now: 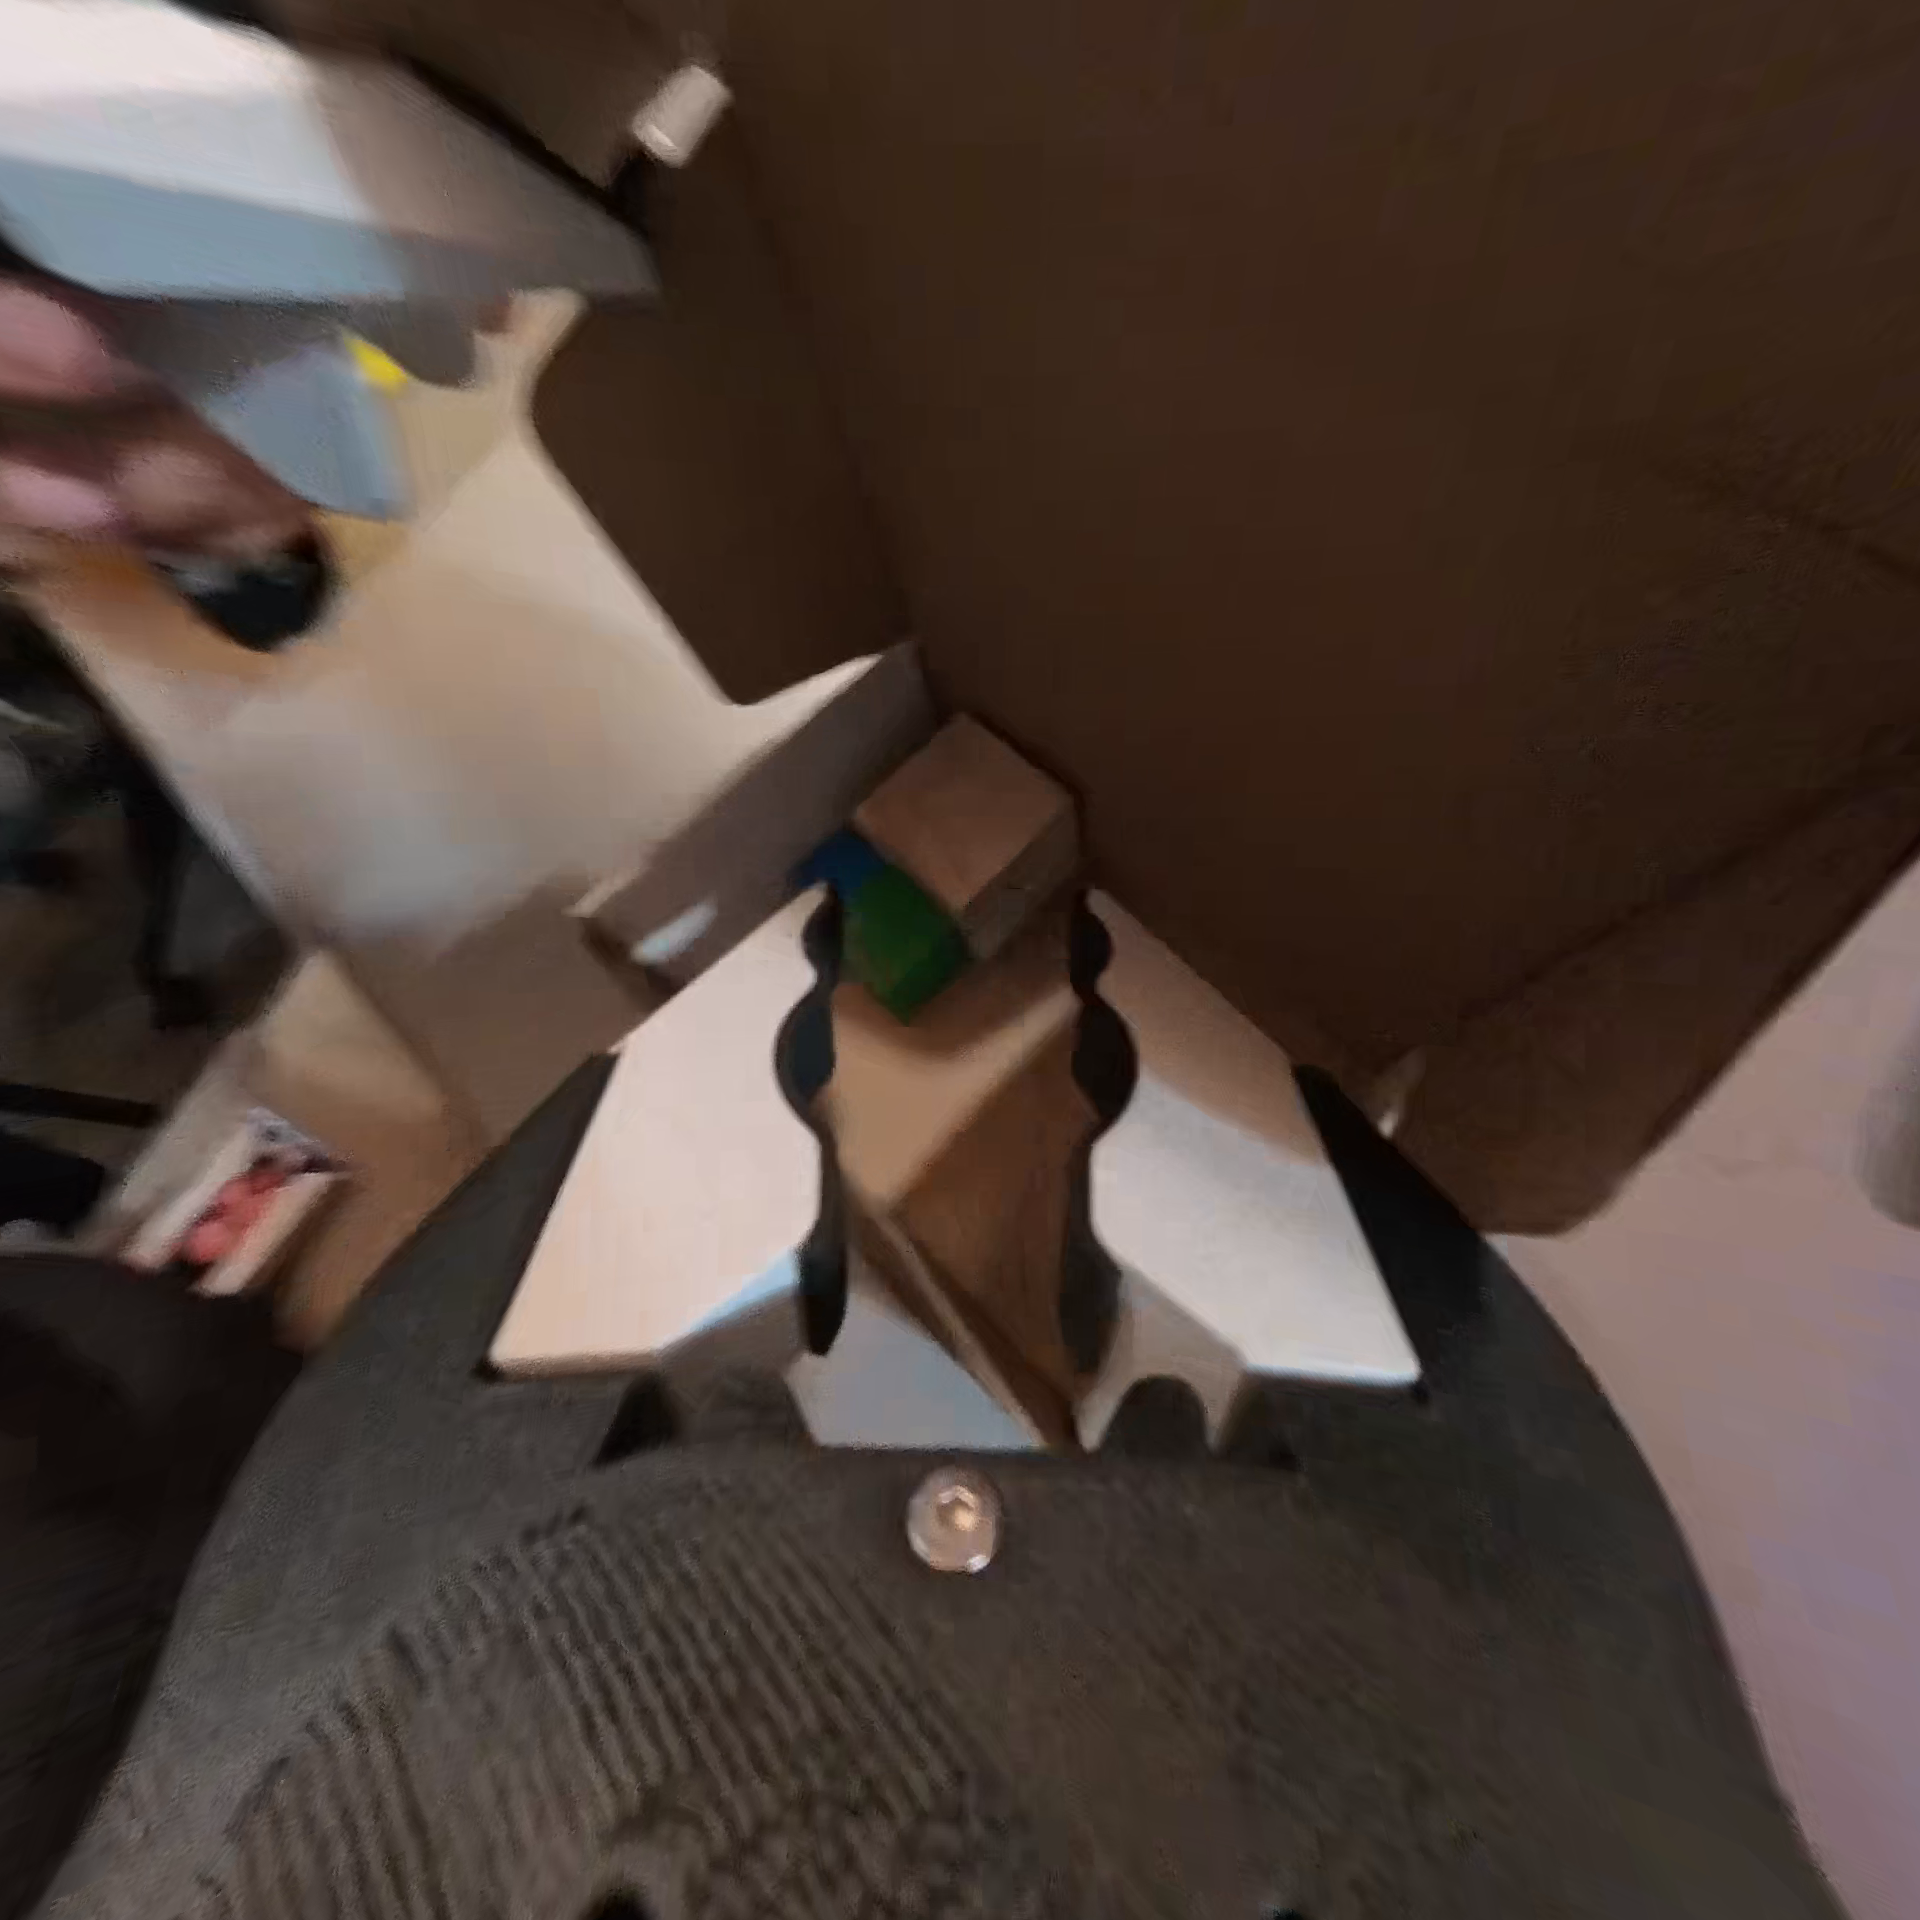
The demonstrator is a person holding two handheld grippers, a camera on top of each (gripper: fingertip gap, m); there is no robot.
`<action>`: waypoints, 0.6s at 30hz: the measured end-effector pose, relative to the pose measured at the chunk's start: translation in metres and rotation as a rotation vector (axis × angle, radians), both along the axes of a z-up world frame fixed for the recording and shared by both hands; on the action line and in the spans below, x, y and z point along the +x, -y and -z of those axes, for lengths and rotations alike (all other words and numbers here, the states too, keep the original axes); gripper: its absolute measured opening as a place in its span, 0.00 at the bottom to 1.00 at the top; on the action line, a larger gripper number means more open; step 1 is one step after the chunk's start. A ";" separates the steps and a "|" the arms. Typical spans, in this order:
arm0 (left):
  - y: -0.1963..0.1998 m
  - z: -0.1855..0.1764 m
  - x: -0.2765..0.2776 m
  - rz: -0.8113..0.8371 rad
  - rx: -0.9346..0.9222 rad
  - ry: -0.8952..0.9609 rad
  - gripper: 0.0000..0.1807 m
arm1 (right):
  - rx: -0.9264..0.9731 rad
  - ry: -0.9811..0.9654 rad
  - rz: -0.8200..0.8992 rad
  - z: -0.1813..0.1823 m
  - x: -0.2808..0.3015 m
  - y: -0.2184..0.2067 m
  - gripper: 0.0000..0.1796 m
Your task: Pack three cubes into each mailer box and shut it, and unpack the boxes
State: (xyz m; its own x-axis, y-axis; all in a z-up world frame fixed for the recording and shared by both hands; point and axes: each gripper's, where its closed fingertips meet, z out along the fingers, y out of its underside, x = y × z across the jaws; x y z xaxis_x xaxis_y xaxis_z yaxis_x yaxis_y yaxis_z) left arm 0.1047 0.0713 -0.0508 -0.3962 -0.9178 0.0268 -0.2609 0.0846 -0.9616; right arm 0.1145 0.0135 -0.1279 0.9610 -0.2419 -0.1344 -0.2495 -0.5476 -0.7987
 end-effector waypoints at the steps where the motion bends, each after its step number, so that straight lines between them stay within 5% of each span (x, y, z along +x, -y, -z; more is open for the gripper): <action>1: 0.001 -0.002 -0.002 0.011 -0.017 -0.009 0.11 | -0.058 0.074 0.029 0.004 0.012 0.001 0.28; 4: 0.009 -0.001 -0.012 0.091 0.005 -0.048 0.11 | -0.143 0.252 0.061 0.004 0.040 0.007 0.26; 12: 0.026 0.002 -0.025 0.223 0.074 -0.064 0.16 | -0.044 0.008 0.051 -0.009 0.048 -0.001 0.34; 18: 0.021 0.011 -0.006 0.147 0.064 -0.008 0.38 | -0.150 0.023 -0.012 0.009 0.013 -0.017 0.41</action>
